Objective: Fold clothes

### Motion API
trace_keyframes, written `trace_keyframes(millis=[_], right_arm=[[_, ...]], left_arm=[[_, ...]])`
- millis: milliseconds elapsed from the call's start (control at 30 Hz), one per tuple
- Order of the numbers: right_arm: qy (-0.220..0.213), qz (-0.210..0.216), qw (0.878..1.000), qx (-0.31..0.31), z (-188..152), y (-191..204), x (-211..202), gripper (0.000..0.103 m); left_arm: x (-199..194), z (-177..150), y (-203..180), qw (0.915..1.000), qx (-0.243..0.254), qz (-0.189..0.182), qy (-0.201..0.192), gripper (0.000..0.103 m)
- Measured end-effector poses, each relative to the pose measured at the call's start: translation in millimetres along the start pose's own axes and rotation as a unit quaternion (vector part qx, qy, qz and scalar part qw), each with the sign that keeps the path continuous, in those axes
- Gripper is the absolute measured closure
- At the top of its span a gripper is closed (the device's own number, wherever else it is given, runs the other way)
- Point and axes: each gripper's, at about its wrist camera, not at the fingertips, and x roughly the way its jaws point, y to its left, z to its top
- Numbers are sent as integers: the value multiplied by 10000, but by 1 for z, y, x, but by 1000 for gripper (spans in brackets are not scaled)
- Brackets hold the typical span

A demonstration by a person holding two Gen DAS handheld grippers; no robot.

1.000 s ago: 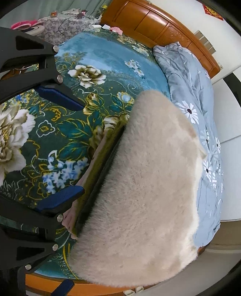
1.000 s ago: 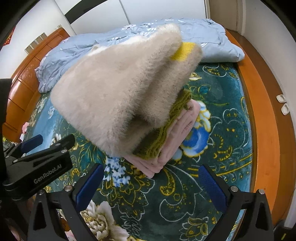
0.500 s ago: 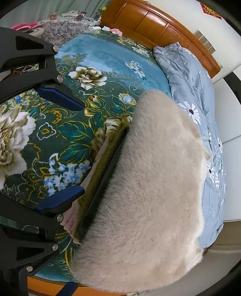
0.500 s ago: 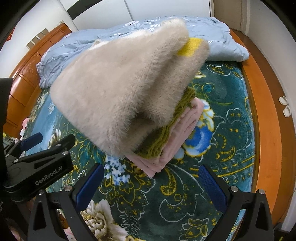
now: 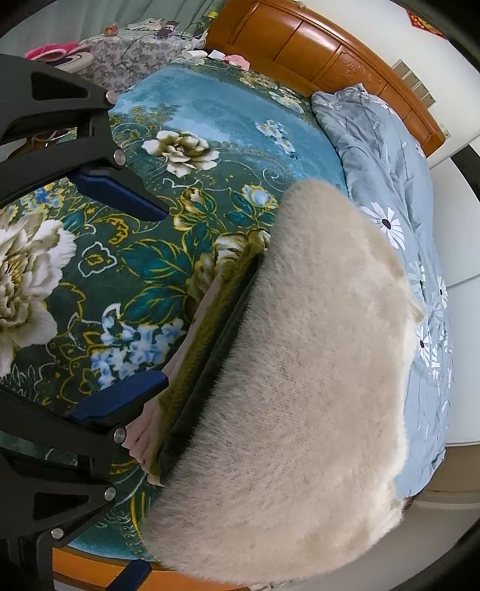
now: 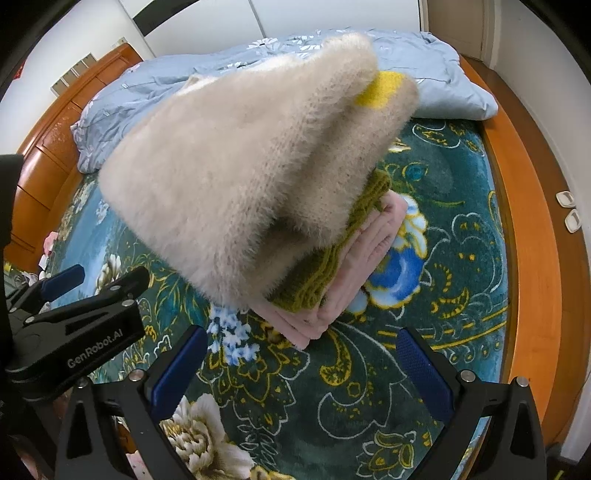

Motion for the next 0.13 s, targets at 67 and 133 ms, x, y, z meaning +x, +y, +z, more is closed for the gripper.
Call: trace_keyframes(millis=[67, 133], right_arm=[[3, -6, 10000, -15, 0, 0, 0, 0], [6, -12, 10000, -29, 0, 1, -1, 0]], left_arm=[[-1, 0, 0, 10000, 10, -28, -12, 19], [-4, -1, 0, 10000, 38, -75, -47, 19]])
